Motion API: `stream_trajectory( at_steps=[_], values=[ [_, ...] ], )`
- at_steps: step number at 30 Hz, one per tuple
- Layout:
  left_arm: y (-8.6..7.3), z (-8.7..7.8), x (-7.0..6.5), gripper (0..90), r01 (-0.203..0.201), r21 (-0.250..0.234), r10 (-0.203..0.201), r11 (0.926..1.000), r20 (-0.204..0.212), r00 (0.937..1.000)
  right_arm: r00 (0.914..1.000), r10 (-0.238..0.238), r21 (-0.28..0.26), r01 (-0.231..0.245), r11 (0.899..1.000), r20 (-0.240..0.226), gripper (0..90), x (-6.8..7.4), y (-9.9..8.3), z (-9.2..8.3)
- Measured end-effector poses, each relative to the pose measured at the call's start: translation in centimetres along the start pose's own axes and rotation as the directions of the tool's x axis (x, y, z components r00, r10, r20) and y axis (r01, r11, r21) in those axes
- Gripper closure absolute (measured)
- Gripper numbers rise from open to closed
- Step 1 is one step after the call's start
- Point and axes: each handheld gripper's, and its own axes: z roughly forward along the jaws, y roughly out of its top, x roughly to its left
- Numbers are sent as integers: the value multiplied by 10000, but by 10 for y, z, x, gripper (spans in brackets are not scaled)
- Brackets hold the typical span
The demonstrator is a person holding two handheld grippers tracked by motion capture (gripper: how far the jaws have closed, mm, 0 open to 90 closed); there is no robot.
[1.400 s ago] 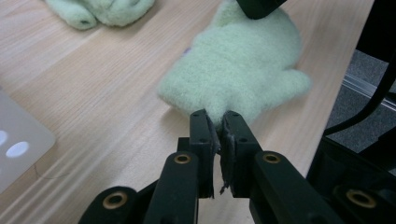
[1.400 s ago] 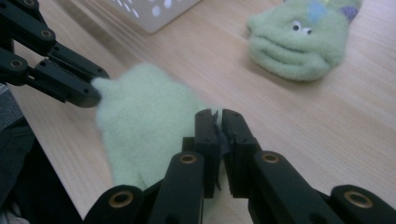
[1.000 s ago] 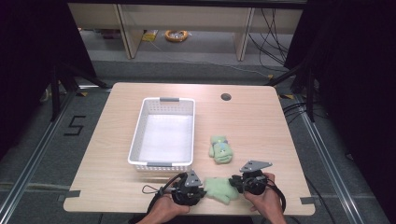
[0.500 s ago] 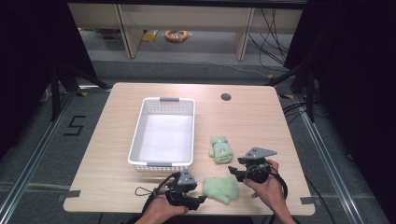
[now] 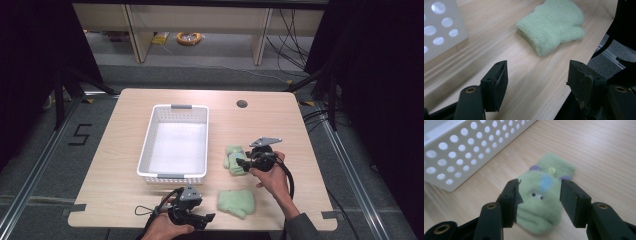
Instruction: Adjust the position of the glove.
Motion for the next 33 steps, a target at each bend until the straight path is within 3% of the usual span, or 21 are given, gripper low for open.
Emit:
stream_trajectory(
  at_steps=[2,5,6,9,10,13,16,18,20,21,22,23,24,27,31,33],
  values=[
    [-2,-2,0,321,195,-80,-195,9998,81,9998,9998,-186,99,186,9998,-3,507,0,4,5],
    [-5,-4,1,315,82,-116,-82,9999,44,10000,10000,-67,297,67,9995,15,523,2,9,11],
    [-6,-3,0,312,463,-218,-461,9987,94,9989,9999,-130,272,130,9995,14,528,2,10,14],
    [-8,-4,2,299,226,-18,-226,9997,12,9997,9998,-151,115,149,9998,149,533,2,11,23],
    [-9,-5,1,293,188,-106,-188,9998,-18,9998,9994,-310,397,305,9987,130,549,1,13,28],
    [-9,-5,1,287,69,-105,-69,9999,-14,10000,9994,-277,428,269,9987,185,557,-1,13,35],
    [-10,-7,2,285,27,-118,-27,9999,-35,10000,9994,1,1008,-36,9949,346,570,-1,11,40],
    [-10,-7,2,285,-41,-138,39,9999,-80,10000,9994,170,1050,-201,9943,299,586,-1,11,42],
    [-10,-6,1,285,77,-166,-80,9998,-178,9998,9995,15,1120,-51,9937,322,606,-2,9,44],
    [-10,-6,1,285,126,-227,-127,9997,-49,9999,9994,68,939,-99,9955,327,618,-2,7,47],
    [-10,-6,2,284,-40,-175,36,9998,-240,9997,9994,135,957,-164,9953,306,623,-3,7,47],
    [-10,-7,3,284,-150,-139,148,9998,-103,9998,9995,21,1019,-55,9948,330,626,-4,6,46],
    [-11,-7,3,285,-136,-152,134,9998,-129,9998,9993,257,809,-277,9963,258,630,-4,5,47],
    [-11,-6,4,285,-116,-75,115,9999,-123,9999,9992,364,664,-375,9971,184,649,-6,3,48],
    [-12,-4,3,285,-12,-178,9,9998,-170,9999,9999,-94,666,86,9977,129,688,-9,2,48],
    [-13,-4,4,285,-97,-78,95,9999,-149,9998,9992,-392,536,387,9978,83,758,-10,1,49]
  ],
)
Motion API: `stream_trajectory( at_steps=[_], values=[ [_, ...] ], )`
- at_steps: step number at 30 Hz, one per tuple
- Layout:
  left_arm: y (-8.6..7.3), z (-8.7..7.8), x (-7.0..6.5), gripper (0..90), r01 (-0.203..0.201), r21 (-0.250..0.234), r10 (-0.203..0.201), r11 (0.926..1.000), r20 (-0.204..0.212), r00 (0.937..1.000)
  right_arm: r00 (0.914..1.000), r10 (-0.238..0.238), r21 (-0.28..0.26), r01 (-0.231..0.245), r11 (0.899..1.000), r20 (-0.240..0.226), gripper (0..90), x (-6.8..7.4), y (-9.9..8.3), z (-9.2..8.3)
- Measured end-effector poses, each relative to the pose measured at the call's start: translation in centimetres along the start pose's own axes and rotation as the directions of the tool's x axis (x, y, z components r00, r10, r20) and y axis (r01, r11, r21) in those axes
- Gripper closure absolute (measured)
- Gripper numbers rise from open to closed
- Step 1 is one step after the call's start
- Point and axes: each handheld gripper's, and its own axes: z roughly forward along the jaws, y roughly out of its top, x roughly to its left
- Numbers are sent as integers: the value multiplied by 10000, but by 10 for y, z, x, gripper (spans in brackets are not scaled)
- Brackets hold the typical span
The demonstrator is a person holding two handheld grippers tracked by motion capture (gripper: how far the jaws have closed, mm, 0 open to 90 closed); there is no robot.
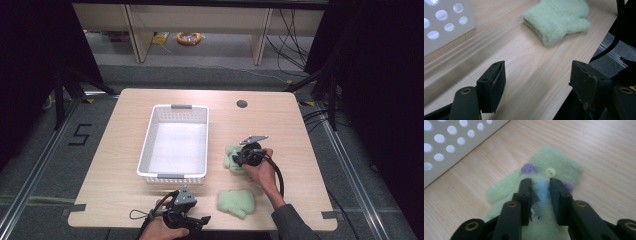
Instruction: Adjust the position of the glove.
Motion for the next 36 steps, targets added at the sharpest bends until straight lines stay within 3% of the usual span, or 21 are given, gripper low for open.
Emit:
stream_trajectory(
  at_steps=[3,4,5,6,10,11,12,14,15,20,21,25,28,29,31,36],
  values=[
    [0,0,0,285,-9,16,9,10000,1,10000,9997,215,31,-215,9998,-88,802,0,-1,-2],
    [-1,1,-1,285,155,-70,-155,9999,-22,9999,10000,54,-345,-55,9994,-33,819,-1,-2,1],
    [-1,1,-1,285,142,-50,-142,9999,-23,9999,9996,197,-58,-198,9998,-180,829,-2,-2,-2],
    [-1,2,0,285,99,-37,-99,9999,-1,10000,9998,119,-313,-123,9994,-128,844,-2,-3,-1],
    [-1,1,0,285,-35,53,35,10000,17,10000,9998,113,-131,-115,9998,-171,860,1,-1,-6],
    [-1,1,0,285,-17,26,17,10000,12,10000,9999,-93,-448,90,9990,-52,863,0,-1,-5],
    [-1,1,-1,285,132,-88,-132,9999,-13,9999,9997,62,-298,-69,9995,-230,864,1,0,-10],
    [-1,0,1,285,-10,42,10,10000,17,10000,9995,-81,-457,67,9989,-304,867,1,1,-16],
    [-1,1,0,285,229,-23,-229,9997,4,9997,9989,-389,-657,370,9972,-278,867,0,1,-18],
    [-2,1,1,285,242,-20,-243,9997,-61,9997,9977,-359,-988,302,9946,-567,867,2,5,-30],
    [-1,-1,2,285,33,9,-33,10000,-13,10000,9969,-502,-1176,428,9921,-611,867,4,7,-37],
    [-1,0,1,286,194,-124,-194,9997,-34,9998,9942,-494,-1541,343,9875,-954,867,7,8,-53],
    [-1,0,2,285,200,-118,-201,9997,-38,9998,9922,-526,-1577,344,9869,-1128,867,9,7,-62],
    [-2,0,1,285,366,-107,-366,9993,-23,9993,9919,-602,-1719,404,9843,-1115,867,9,6,-65],
    [-1,0,3,285,188,-28,-189,9998,-155,9997,9874,-617,-1653,372,9855,-1456,867,14,2,-75],
    [-1,0,3,285,189,-115,-189,9998,-78,9998,9833,-862,-1834,562,9814,-1601,867,20,-3,-85]
  ],
)
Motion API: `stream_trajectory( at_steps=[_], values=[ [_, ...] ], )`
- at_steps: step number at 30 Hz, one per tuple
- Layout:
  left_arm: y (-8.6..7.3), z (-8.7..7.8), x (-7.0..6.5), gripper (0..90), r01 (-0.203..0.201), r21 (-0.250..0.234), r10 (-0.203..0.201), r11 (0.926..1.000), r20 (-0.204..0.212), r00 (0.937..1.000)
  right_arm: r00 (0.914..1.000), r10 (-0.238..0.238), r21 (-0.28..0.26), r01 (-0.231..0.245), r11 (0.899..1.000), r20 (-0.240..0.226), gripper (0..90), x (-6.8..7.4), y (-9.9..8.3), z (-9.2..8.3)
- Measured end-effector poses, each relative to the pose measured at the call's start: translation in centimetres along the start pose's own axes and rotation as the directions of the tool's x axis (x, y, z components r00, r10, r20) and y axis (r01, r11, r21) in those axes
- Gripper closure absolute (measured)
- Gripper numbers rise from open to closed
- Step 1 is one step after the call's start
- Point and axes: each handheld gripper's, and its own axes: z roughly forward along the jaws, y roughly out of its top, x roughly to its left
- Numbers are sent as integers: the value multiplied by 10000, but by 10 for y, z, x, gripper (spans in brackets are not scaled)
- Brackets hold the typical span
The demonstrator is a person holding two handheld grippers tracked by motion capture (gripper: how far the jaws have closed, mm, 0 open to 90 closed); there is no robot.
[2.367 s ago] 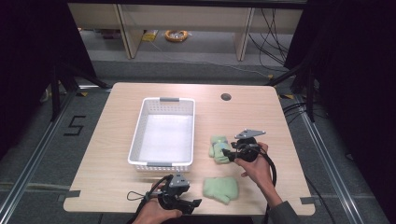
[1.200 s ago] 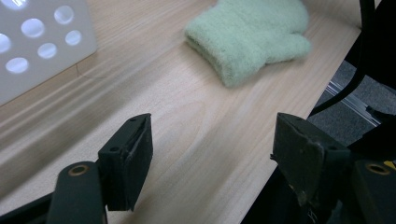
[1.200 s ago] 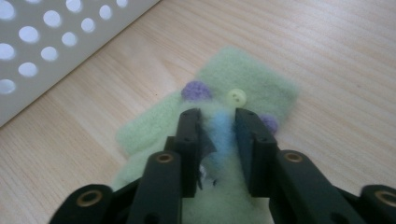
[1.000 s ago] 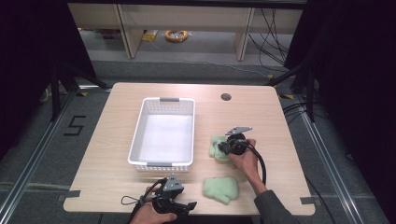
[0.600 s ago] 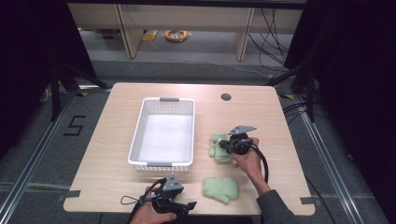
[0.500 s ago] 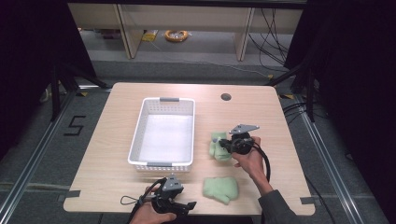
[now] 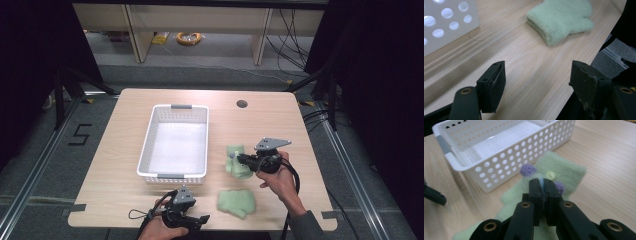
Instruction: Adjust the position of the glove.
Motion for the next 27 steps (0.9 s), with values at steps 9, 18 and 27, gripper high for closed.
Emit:
stream_trajectory(
  at_steps=[9,18,27],
  values=[
    [0,-2,2,276,-79,0,79,10000,-70,9999,9970,-203,-60,199,9998,-742,867,21,-15,-16],
    [0,-2,3,275,-40,-52,39,10000,-125,9999,9871,-573,209,611,9979,-1496,866,42,-31,-28],
    [3,-3,5,285,125,-161,-128,9998,-220,9997,9768,-907,470,1016,9937,-1937,865,52,-45,-29]
  ],
)
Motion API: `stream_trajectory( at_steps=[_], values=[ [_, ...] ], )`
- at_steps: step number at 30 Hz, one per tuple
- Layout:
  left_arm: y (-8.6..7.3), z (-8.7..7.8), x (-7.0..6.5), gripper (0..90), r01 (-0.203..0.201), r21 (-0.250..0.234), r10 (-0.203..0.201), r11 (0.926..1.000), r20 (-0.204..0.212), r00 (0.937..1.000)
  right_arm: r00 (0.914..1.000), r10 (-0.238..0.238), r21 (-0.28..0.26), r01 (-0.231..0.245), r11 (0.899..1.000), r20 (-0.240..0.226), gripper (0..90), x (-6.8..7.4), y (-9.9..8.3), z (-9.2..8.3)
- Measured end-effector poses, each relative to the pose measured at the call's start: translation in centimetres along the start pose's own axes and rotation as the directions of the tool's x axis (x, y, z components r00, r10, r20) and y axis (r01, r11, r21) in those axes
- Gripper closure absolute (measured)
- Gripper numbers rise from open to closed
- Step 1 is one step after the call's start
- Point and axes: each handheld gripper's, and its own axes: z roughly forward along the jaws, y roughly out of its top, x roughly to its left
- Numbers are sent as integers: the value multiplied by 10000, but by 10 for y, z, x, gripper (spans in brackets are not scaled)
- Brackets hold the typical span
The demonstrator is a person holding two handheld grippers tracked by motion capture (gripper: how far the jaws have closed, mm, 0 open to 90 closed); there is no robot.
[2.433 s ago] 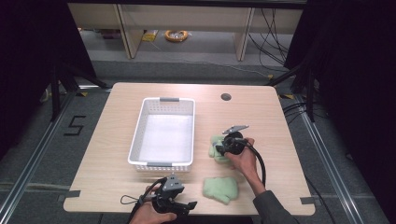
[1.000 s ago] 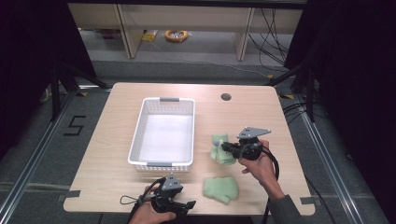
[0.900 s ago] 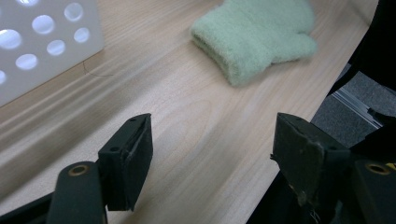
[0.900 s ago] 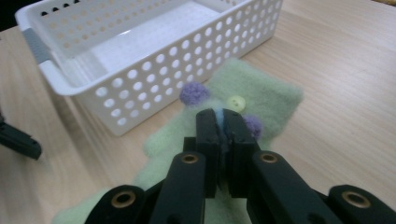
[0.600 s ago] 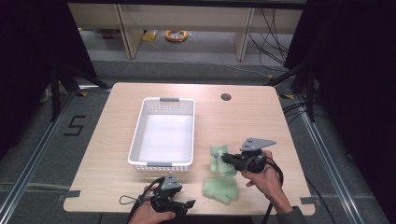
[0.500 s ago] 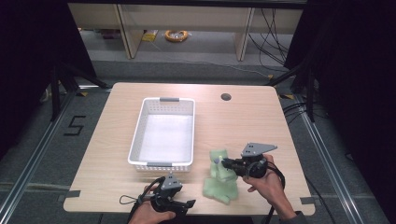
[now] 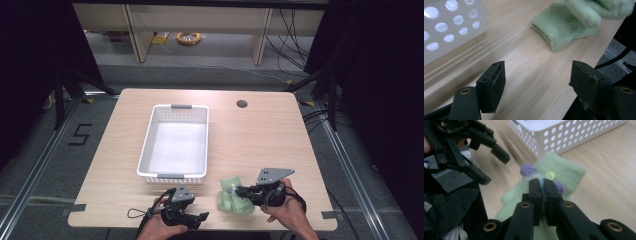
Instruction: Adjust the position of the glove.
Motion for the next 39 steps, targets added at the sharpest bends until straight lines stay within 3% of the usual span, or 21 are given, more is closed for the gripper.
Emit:
stream_trajectory(
  at_steps=[10,14,15,16,21,22,23,24,26,29,30,32,33,36,37,38,39],
  values=[
    [13,-2,1,302,-169,-440,180,9989,235,9996,9983,-427,768,456,9960,-392,861,6,-15,15],
    [18,2,-3,325,-5,-477,23,9989,390,9992,9986,-361,832,392,9958,-387,852,6,-17,17],
    [19,4,-5,331,184,-676,-148,9975,539,9984,9984,-416,840,446,9955,-379,846,6,-18,17],
    [22,3,-4,337,-206,-522,235,9984,550,9982,9986,-417,830,443,9956,-331,837,6,-18,17],
    [32,8,-10,382,-510,-777,563,9957,673,9961,9995,-217,810,234,9964,-222,758,7,-19,15],
    [36,12,-13,391,-379,-891,446,9953,746,9962,9995,-307,773,308,9965,-25,692,8,-20,12],
    [38,13,-13,397,-499,-807,559,9955,731,9958,9996,-214,710,203,9973,157,675,9,-20,11],
    [38,13,-13,405,-499,-807,559,9955,731,9958,9996,-214,710,203,9973,157,675,9,-20,11],
    [43,20,-13,419,-606,-735,667,9954,828,9943,9969,-102,678,49,9977,776,634,14,-22,0],
    [46,24,-13,434,-610,-714,672,9956,881,9938,9951,73,636,-136,9979,984,618,19,-25,-6],
    [50,26,-11,451,-575,-672,644,9961,1054,9923,9910,245,653,-333,9973,1314,596,23,-31,-14],
    [54,27,-10,472,-696,-725,768,9949,1006,9920,9873,396,741,-515,9959,1540,585,26,-36,-19],
    [56,28,-11,485,-629,-748,704,9952,1018,9923,9855,555,800,-690,9944,1601,582,28,-39,-20],
    [59,31,-11,507,-700,-757,784,9947,1148,9903,9844,476,828,-624,9946,1697,579,29,-42,-21],
    [61,32,-11,513,-859,-646,922,9942,1009,9906,9853,558,945,-717,9929,1614,572,30,-45,-20],
    [62,33,-13,512,-785,-686,859,9945,1120,9900,9857,529,991,-694,9927,1597,562,30,-45,-19],
    [64,35,-13,512,-965,-544,1021,9938,1118,9885,9857,529,991,-694,9927,1597,562,30,-45,-19]
  ],
)
